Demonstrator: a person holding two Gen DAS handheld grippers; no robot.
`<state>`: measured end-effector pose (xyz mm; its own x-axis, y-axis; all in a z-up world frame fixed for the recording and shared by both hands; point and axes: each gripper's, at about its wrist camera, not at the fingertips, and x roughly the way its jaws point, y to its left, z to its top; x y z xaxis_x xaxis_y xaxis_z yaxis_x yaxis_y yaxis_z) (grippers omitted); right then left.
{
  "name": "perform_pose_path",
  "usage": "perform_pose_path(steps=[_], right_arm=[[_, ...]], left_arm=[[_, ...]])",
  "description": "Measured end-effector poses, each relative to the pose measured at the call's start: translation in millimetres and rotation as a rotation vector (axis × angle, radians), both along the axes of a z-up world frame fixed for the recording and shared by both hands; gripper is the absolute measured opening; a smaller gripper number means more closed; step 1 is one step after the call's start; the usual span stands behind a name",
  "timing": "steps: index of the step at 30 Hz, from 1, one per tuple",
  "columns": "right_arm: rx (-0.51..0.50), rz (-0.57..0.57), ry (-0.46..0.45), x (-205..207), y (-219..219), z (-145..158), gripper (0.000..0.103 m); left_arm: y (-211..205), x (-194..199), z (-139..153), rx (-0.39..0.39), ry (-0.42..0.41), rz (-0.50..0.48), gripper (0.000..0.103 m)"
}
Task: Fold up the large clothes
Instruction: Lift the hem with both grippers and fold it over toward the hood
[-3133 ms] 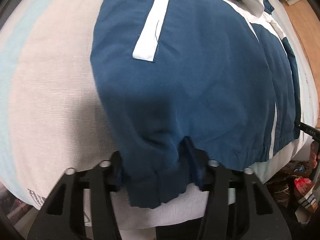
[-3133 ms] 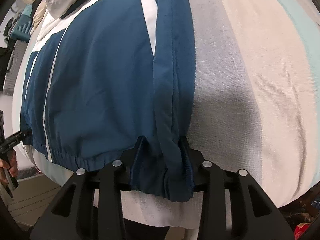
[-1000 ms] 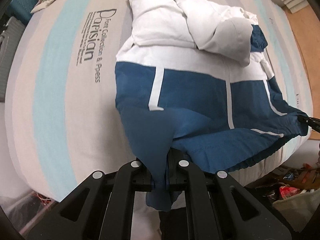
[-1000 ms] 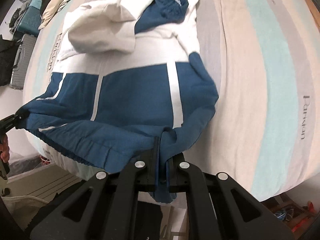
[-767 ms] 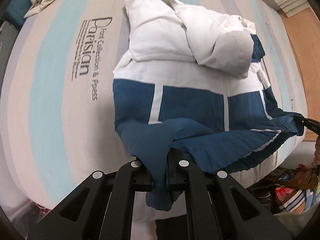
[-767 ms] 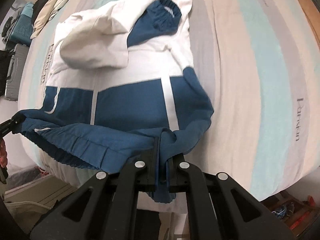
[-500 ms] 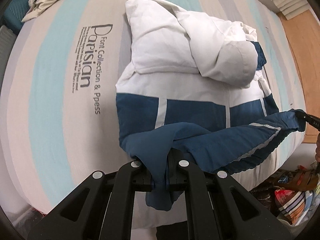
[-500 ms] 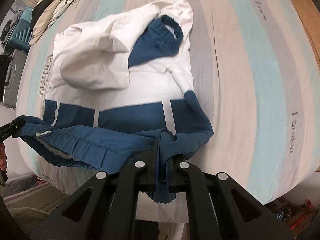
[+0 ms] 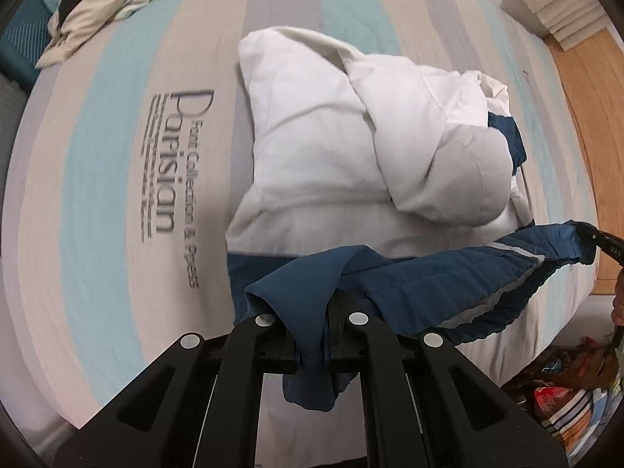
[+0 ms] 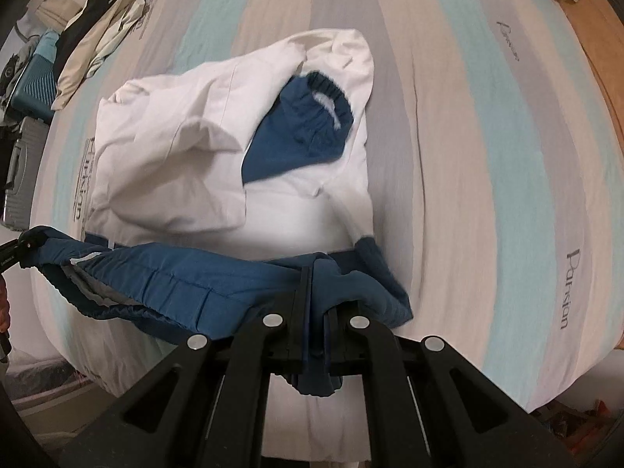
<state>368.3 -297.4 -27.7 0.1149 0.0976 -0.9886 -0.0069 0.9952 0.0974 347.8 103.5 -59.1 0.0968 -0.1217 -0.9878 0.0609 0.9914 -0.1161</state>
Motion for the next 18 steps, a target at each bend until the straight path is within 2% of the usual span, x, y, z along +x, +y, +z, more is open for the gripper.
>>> perform_pose_path(steps=[12, 18], right_arm=[[0.009, -0.017, -0.097, 52.7, -5.2, 18.9, 0.003], [0.000, -0.017, -0.149, 58.0, -12.4, 46.5, 0.003]], left_arm=[[-5.5, 50.8, 20.5, 0.040, -0.067, -0.019, 0.006], [-13.8, 54.7, 53.1, 0.040, -0.118, -0.024, 0.006]])
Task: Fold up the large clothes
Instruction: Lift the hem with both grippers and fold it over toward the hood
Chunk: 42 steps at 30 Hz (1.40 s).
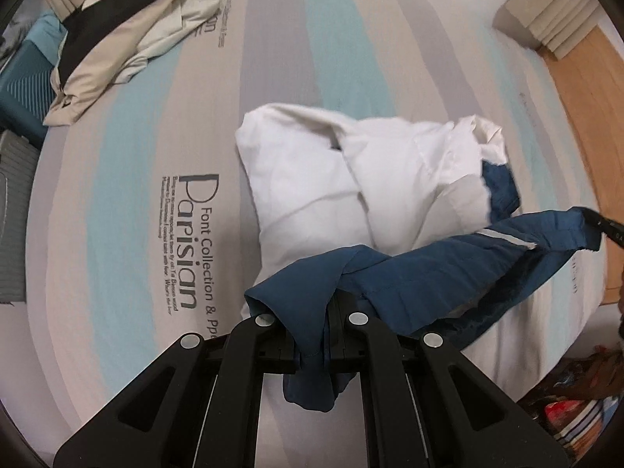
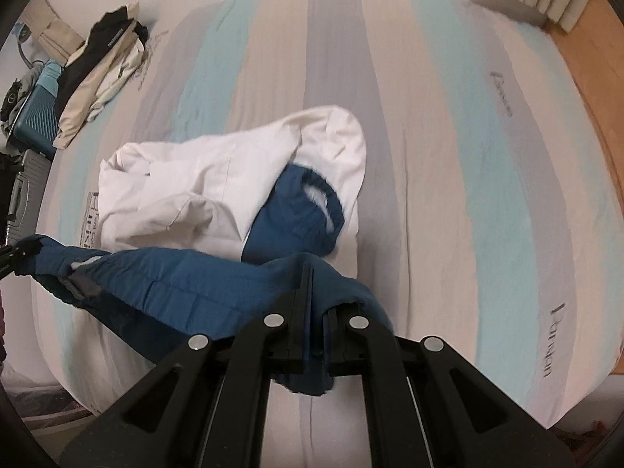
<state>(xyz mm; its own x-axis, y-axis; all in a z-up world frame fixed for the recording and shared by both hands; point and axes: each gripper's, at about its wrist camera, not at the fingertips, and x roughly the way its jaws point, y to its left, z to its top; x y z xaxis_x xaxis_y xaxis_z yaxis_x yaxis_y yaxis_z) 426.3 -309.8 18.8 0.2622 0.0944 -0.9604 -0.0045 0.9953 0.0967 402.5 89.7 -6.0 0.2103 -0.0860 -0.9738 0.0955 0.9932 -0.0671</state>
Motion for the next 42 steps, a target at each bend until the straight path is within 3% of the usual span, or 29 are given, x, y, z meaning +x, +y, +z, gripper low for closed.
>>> perform_pose_path(steps=[7, 13, 17, 27, 33, 42], right_arm=[[-0.002, 0.009, -0.012, -0.9, -4.5, 10.8, 0.002], [0.020, 0.017, -0.074, 4.1, 0.5, 41.9, 0.002], [0.007, 0.024, -0.103, 20.2, 2.3, 51.3, 0.002], [-0.056, 0.019, -0.115, 81.5, 10.7, 21.9, 0.002], [-0.059, -0.030, -0.065, 128.3, 3.8, -19.2, 0.002], [-0.064, -0.052, -0.002, 165.6, 5.3, -70.7, 0.002]], left_arm=[[-5.6, -1.3, 20.6, -0.010, -0.024, -0.005, 0.006], [-11.0, 2.7, 49.9, -0.022, -0.069, -0.009, 0.005], [-8.9, 18.0, 53.8, -0.011, -0.089, -0.004, 0.005], [-4.2, 90.7, 14.7, 0.061, -0.092, -0.017, 0.006], [-2.1, 131.4, -18.8, 0.081, -0.059, -0.005, 0.006], [-0.6, 172.7, -72.2, 0.087, 0.010, 0.036, 0.006]])
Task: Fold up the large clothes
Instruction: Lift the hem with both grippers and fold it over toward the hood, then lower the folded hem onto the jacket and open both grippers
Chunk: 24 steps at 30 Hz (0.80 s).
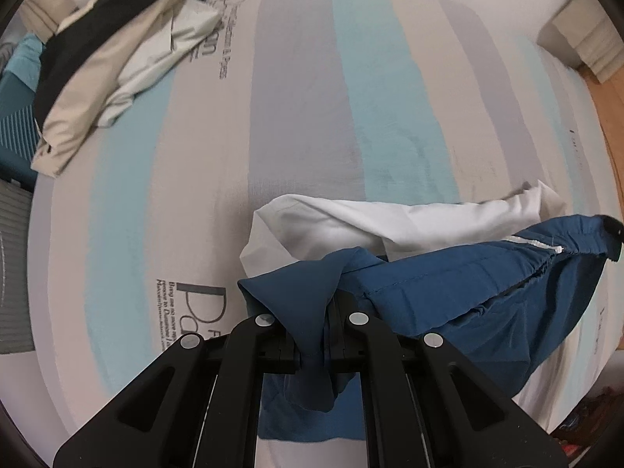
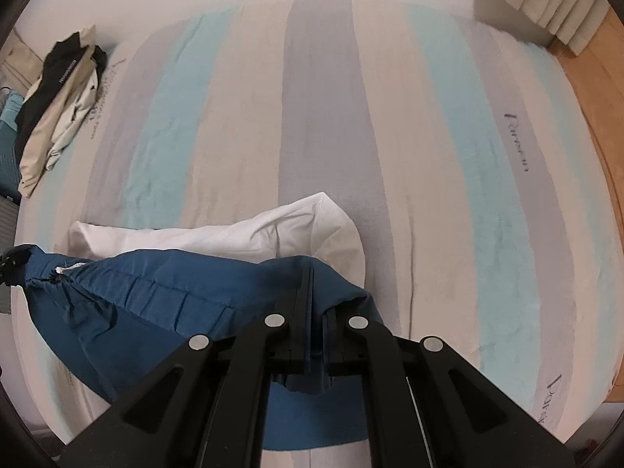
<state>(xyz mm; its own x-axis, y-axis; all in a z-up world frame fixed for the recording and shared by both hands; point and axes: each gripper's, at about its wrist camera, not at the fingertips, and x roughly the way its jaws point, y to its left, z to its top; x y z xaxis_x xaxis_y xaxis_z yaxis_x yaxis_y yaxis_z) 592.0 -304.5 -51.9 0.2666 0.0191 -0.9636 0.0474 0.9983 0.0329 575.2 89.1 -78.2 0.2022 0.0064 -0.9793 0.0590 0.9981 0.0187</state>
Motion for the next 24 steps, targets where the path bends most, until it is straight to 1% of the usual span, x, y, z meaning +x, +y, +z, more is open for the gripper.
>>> perform_pose_path(steps=[5, 9, 15, 19, 24], right_arm=[[-0.002, -0.006, 0.026, 14.6, 1.7, -23.2, 0.002], [-0.002, -0.009, 0.040, 24.8, 2.7, -43.0, 0.002], [-0.009, -0.001, 0.049, 36.4, 4.6, -70.4, 0.002], [-0.015, -0.002, 0.058, 39.1, 6.3, -86.8, 0.002], [-0.033, -0.002, 0.044, 36.3, 6.8, -102.0, 0.002]], left_arm=[[-6.3, 13.6, -24.7, 0.024, 0.021, -0.013, 0.006], [-7.9, 24.1, -42.0, 0.018, 0.022, 0.007, 0.006], [-6.2, 34.8, -76.7, 0.033, 0.026, 0.016, 0.006], [-5.7, 36.8, -91.5, 0.035, 0.023, 0.014, 0.006], [-8.0, 37.7, -105.1, 0.040, 0.010, -0.004, 0.006]])
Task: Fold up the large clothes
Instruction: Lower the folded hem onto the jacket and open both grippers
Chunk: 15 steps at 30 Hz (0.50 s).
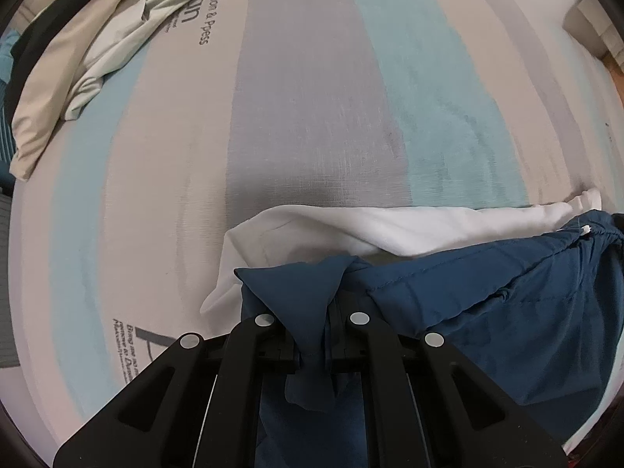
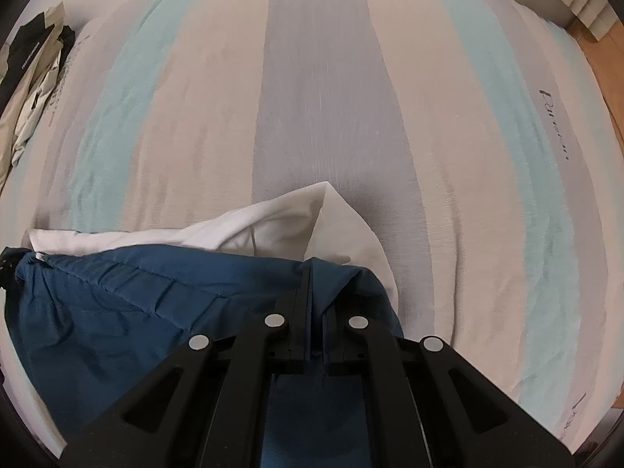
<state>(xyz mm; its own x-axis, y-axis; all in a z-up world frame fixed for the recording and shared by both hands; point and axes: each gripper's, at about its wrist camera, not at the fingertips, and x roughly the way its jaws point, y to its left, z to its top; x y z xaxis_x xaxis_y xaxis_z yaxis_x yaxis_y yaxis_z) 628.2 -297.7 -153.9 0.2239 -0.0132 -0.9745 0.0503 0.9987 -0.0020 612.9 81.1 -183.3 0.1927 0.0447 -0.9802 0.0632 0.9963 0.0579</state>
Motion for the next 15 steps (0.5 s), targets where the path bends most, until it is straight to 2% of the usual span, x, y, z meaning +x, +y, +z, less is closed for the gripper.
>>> perform_pose_path(steps=[4, 8, 15], right_arm=[[-0.034, 0.000, -0.012, -3.0, 9.1, -8.6, 0.002], [-0.048, -0.013, -0.028, -1.8, 14.3, -10.1, 0.002], [-0.073, 0.000, -0.022, -1.5, 25.1, -12.9, 0.003]], left_arm=[[-5.3, -4.7, -2.1, 0.030, -0.018, -0.047, 0.007], [-1.4, -3.7, -0.3, 0.016, -0.022, -0.040, 0.006], [-9.1, -6.1, 3.7, 0.054, -0.024, -0.068, 0.010]])
